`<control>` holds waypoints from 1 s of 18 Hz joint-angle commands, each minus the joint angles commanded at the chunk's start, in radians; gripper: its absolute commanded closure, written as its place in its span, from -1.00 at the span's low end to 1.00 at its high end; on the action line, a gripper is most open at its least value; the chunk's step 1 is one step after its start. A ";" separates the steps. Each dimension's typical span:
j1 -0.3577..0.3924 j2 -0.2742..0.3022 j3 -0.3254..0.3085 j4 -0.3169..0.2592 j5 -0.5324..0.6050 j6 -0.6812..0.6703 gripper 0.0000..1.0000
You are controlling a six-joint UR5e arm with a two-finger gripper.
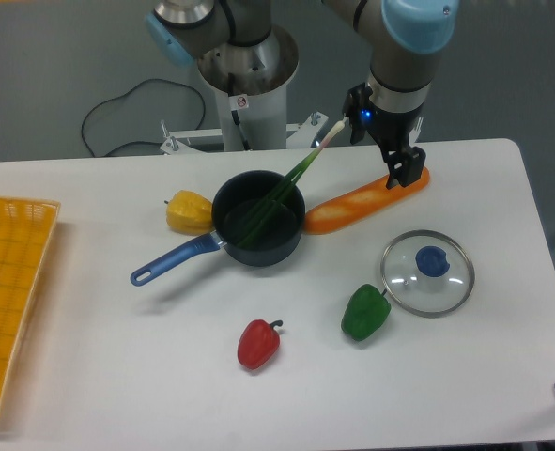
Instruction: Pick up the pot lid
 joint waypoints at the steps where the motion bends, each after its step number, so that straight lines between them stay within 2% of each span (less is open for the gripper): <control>1: -0.003 0.000 -0.008 0.002 0.002 0.005 -1.00; 7: -0.012 -0.002 -0.020 0.002 0.005 -0.011 -1.00; 10: -0.011 -0.005 -0.054 0.009 0.000 -0.014 -1.00; 12: -0.009 -0.002 -0.092 0.040 0.000 -0.012 -1.00; 14: -0.009 -0.003 -0.100 0.048 0.000 -0.014 -1.00; 18: -0.008 -0.040 -0.100 0.061 0.003 -0.002 -1.00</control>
